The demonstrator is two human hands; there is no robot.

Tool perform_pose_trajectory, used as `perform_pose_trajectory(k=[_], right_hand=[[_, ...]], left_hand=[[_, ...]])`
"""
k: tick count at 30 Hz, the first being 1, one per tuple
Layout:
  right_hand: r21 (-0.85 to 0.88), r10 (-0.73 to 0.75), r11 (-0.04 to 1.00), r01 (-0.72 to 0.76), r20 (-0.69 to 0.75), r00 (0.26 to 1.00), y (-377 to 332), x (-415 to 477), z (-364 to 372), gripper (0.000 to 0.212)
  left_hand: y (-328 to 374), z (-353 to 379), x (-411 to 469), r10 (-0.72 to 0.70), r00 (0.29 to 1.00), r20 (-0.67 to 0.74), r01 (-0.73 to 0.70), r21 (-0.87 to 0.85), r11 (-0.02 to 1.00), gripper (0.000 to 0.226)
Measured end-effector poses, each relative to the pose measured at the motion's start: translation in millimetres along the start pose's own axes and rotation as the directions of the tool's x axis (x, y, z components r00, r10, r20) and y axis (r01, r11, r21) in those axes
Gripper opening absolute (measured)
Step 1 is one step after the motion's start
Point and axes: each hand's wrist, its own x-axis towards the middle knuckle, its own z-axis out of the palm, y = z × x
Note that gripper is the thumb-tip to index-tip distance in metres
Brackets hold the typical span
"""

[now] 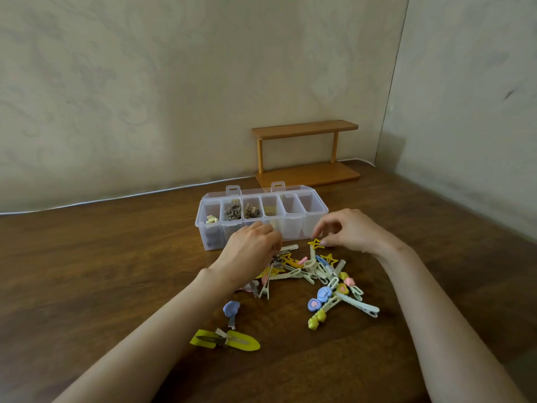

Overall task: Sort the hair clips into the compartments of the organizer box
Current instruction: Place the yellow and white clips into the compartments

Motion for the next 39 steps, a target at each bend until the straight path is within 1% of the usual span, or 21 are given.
perform_pose_trajectory(k=[3,5,8,11,17,21,26,29,32,35,39], right_hand=[[-0.005,-0.080,0.997,0.081,0.135,0.988,-5.3,0.1,4.9,0.024],[-0.029,-0.083,0.996,0.089,0.169,0.982,-4.7,2.0,8.1,0.022],[-0.014,-0.077,0.997,0.081,0.152,0.985,-4.5,2.8,10.1,0.014],[-0.017,-0.075,0.997,0.078,0.135,0.988,-5.3,3.5,14.3,0.009],[-0.002,-0.098,0.995,0.099,0.142,0.985,-5.6,6.4,18.4,0.009],[0.001,-0.153,0.988,0.155,0.173,0.973,-7.0,8.3,22.1,0.017],[0.035,-0.168,0.986,0.164,0.179,0.969,-9.1,9.5,25.1,0.012],[0.128,-0.178,0.979,0.160,0.152,0.972,-9.4,7.3,23.6,0.009],[0.286,-0.196,0.942,0.177,0.039,0.980,-10.2,5.4,20.4,0.008],[0.459,-0.208,0.864,0.206,-0.048,0.977,-12.6,2.5,14.8,0.007],[0.630,-0.182,0.745,0.220,-0.126,0.975,-17.8,-0.8,9.2,0.008]], left_hand=[[1.5,-0.8,0.1,-0.051,0.998,0.031,0.051,0.001,0.999,0.018],[2.4,-1.3,0.2,-0.093,0.995,0.045,0.093,0.000,0.996,0.018],[3.2,-3.8,0.6,-0.161,0.984,0.078,0.163,-0.017,0.986,0.018],[3.3,-6.6,0.9,-0.196,0.977,0.083,0.201,-0.057,0.978,0.015],[4.4,-7.2,0.9,-0.191,0.982,0.012,0.191,-0.082,0.978,0.010],[5.8,-2.7,0.6,-0.191,0.981,0.036,0.192,-0.036,0.981,0.019],[3.9,2.5,0.1,-0.192,0.981,0.017,0.193,-0.035,0.981,0.020],[3.9,1.9,-0.2,-0.212,0.977,-0.013,0.211,-0.043,0.977,0.019],[4.0,0.7,-0.4,-0.214,0.977,0.004,0.214,-0.060,0.975,0.018],[3.6,-0.3,-0.3,-0.235,0.972,0.016,0.236,-0.090,0.968,0.017],[6.1,-6.2,2.3,-0.247,0.968,-0.043,0.233,-0.204,0.951,0.020]])
